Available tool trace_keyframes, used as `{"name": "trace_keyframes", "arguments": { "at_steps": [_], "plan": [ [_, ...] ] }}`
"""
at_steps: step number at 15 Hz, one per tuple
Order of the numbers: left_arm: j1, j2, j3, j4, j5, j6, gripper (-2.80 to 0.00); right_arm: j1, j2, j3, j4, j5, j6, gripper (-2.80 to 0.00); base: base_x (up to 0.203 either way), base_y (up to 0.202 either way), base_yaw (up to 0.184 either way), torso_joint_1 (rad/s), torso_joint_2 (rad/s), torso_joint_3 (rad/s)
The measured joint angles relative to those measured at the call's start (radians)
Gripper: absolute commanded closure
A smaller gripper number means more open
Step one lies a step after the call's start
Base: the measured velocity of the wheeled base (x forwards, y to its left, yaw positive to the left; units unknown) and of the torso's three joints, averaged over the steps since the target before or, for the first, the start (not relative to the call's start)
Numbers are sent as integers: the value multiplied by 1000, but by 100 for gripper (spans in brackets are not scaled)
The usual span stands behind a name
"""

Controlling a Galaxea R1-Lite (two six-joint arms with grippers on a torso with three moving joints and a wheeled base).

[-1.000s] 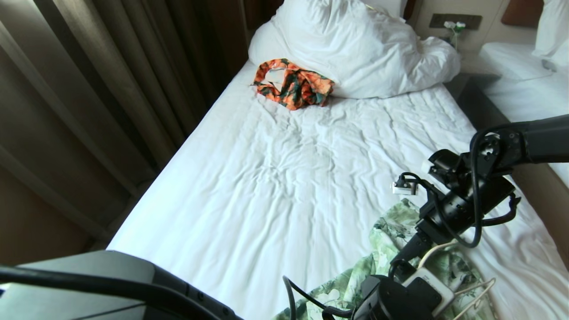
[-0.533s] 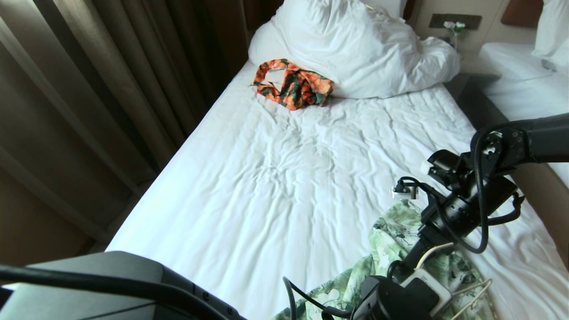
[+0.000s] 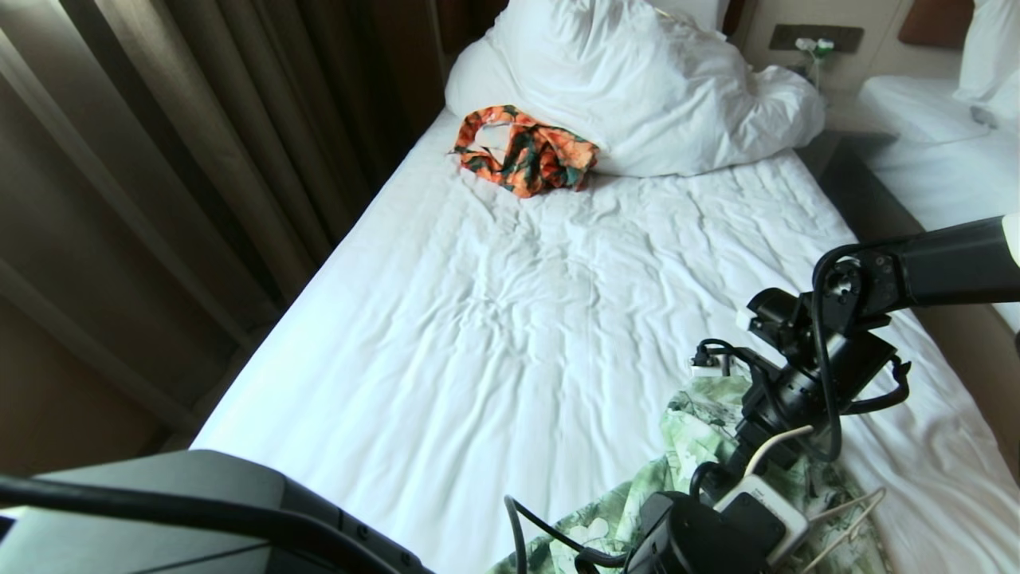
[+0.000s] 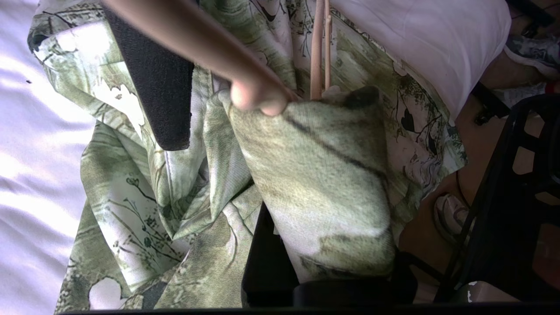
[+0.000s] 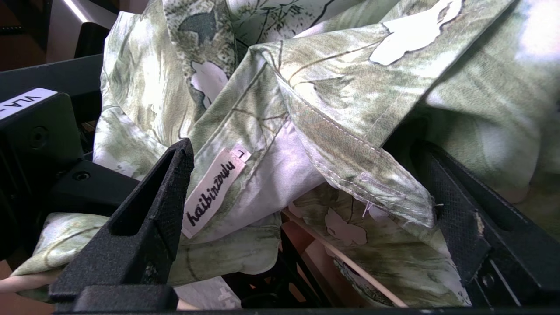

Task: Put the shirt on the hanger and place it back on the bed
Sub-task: Hook the other side of the shirt onto the hanger

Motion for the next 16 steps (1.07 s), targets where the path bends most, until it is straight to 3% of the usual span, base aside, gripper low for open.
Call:
{"name": "trace_keyframes", "arguments": {
  "at_steps": [4, 5, 16],
  "plan": [
    [-1, -3, 19, -10, 1, 0, 0, -3, 2, 10, 6, -42, -19, -274, 0, 0, 0, 0, 0, 0],
    [-1, -3, 20, -10, 1, 0, 0, 0, 3, 17, 3, -55, -22, 0, 0, 0, 0, 0, 0, 0],
    [0, -11, 25, -10, 5, 2, 0, -1, 3, 14, -7, -53, -26, 0, 0, 0, 0, 0, 0, 0]
  ]
}}
